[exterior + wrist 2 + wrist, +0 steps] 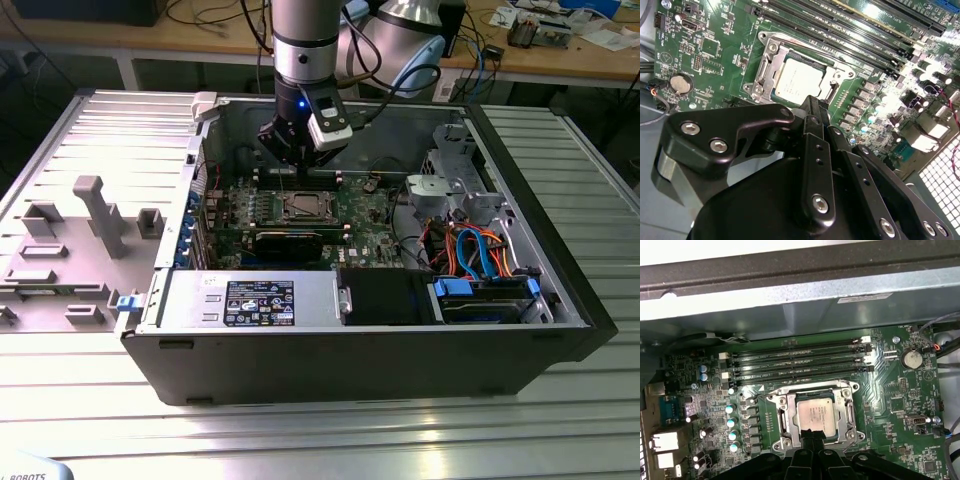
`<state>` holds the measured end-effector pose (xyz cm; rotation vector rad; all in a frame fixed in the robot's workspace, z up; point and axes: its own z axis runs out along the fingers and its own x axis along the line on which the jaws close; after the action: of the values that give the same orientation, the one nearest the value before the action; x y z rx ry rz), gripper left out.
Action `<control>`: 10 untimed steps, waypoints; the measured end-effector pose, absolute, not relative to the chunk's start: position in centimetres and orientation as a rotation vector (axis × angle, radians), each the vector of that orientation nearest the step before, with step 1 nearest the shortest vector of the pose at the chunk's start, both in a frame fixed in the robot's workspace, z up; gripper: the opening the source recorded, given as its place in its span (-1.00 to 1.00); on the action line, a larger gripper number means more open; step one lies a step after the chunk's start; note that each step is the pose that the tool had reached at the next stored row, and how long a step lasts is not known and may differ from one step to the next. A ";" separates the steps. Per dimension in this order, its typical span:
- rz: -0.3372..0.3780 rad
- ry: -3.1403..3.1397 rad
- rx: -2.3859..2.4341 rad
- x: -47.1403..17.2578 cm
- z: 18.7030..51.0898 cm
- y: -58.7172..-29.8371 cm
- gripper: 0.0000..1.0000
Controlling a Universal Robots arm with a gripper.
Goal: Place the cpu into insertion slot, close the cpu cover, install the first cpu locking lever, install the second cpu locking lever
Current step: 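Install the first cpu locking lever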
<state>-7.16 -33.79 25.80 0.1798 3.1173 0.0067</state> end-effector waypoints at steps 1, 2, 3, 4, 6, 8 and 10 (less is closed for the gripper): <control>0.007 3.118 0.177 -7.2 25.8 -33.8 -0.79; 0.007 3.118 0.175 -7.2 25.8 -33.8 -0.79; 0.007 3.118 0.171 -7.2 25.8 -33.8 -0.79; 0.008 3.118 0.168 -7.2 25.8 -33.8 -0.79; 0.008 3.118 0.164 -7.2 25.8 -33.8 -0.79; 0.009 3.119 0.158 -7.2 25.8 -33.8 -0.79; 0.009 3.119 0.155 -7.2 25.8 -33.8 -0.79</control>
<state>-7.16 -33.79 25.81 0.1545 3.1188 0.0090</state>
